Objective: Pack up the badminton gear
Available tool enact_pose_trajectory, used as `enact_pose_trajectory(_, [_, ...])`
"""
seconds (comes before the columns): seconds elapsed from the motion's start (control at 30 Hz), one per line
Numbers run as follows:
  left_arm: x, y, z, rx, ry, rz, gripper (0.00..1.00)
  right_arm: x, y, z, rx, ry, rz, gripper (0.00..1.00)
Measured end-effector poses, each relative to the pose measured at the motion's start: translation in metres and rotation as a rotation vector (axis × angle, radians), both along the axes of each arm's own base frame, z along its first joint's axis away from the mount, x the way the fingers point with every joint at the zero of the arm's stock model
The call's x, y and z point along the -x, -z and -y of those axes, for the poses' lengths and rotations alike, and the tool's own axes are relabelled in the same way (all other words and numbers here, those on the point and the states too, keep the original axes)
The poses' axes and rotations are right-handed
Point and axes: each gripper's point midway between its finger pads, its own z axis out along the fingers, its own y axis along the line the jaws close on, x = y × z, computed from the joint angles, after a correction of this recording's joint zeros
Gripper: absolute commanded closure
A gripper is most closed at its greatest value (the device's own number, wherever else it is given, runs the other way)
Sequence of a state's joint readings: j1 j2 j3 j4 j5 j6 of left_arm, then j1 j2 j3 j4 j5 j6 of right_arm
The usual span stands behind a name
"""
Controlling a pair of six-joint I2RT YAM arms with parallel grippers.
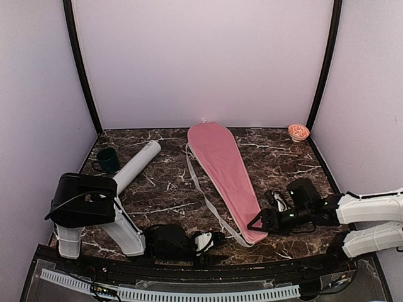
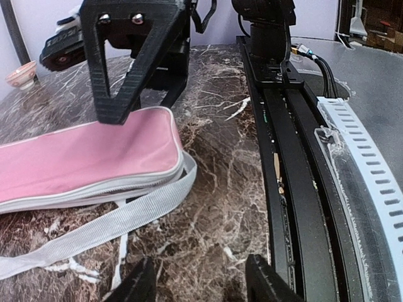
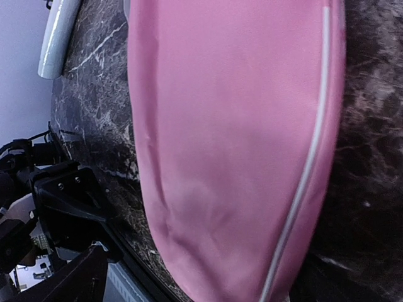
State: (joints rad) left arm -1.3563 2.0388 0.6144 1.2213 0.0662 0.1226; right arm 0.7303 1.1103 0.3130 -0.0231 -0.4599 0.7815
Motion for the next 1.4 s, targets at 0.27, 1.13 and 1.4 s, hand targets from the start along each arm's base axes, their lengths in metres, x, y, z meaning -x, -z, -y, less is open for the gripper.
enact_pose_trajectory(0.27, [-0.013, 0.002, -0.003, -0.008, -0.079, 0.012, 0.71, -0.015, 0.008, 0.045, 0.129, 0.126, 0.025, 0.38])
enact_pose_trajectory(1.13, [-0.056, 0.02, 0.05, -0.053, -0.152, 0.009, 0.93, -0.008, 0.019, 0.016, -0.022, -0.015, -0.031, 0.62])
enact_pose_trajectory(1.4, [-0.056, 0.019, 0.059, -0.041, -0.136, 0.002, 0.93, -0.005, 0.018, 0.011, -0.078, -0.026, -0.04, 0.62])
